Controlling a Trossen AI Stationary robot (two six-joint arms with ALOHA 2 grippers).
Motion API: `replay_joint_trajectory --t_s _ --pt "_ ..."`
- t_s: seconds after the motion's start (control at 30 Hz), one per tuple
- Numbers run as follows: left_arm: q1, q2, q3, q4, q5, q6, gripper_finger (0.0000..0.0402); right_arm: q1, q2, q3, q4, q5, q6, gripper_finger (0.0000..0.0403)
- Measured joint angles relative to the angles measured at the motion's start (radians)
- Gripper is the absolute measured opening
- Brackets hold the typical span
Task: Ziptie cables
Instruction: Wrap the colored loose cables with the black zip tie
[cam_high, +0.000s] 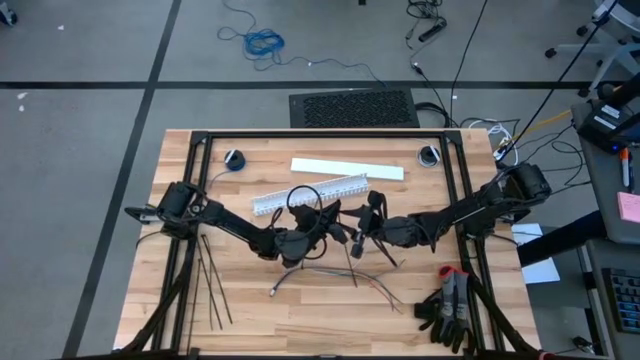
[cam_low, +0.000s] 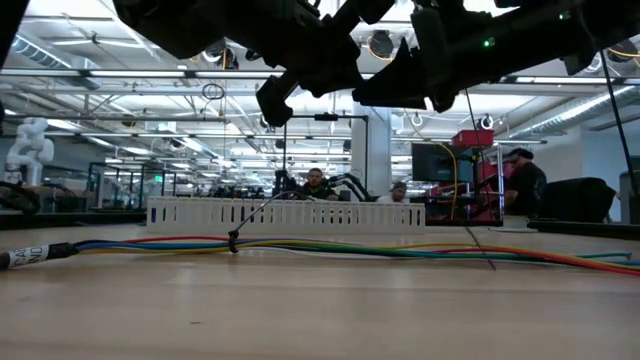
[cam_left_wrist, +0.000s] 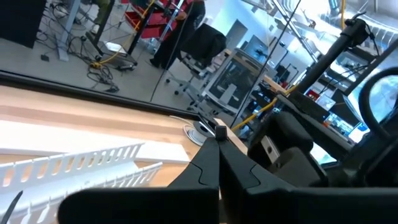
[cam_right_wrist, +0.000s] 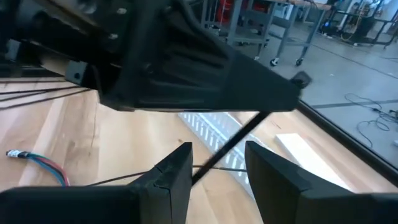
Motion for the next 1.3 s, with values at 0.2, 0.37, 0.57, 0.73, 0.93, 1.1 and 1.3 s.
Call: replay_joint_trajectory --t_s 0.2,0.37,0.57,0.73,0.93,1.1,1.3 --pt "0.0 0.0 0.0 0.001 0.0 0.0 0.0 -0.012 0.02 0.0 -0.008 0.013 0.035 0.0135" --pt "0.001 0.0 0.0 0.001 0.0 0.0 0.0 -0.015 0.021 0.0 -0.018 0.015 0.043 0.0077" --pt "-0.001 0.0 0.0 0.0 -0.002 0.018 0.0 -0.003 0.021 0.0 -0.027 0.027 0.013 0.0004" --pt "-0.007 0.0 -0.001 0.006 0.022 0.139 0.0 0.015 0.021 0.0 -0.036 -0.009 0.018 0.0001" --pt "-0.054 -0.062 -0.005 0.025 0.095 0.411 0.0009 0.036 0.015 0.005 -0.044 -0.026 0.041 0.0001" --pt "-0.144 -0.16 -0.003 0.011 0.071 0.602 0.0031 0.041 0.013 0.006 -0.097 -0.06 0.063 0.0" --pt "-0.226 -0.205 0.002 -0.038 -0.003 0.63 0.004 0.045 0.015 0.005 -0.129 0.006 0.063 0.0"
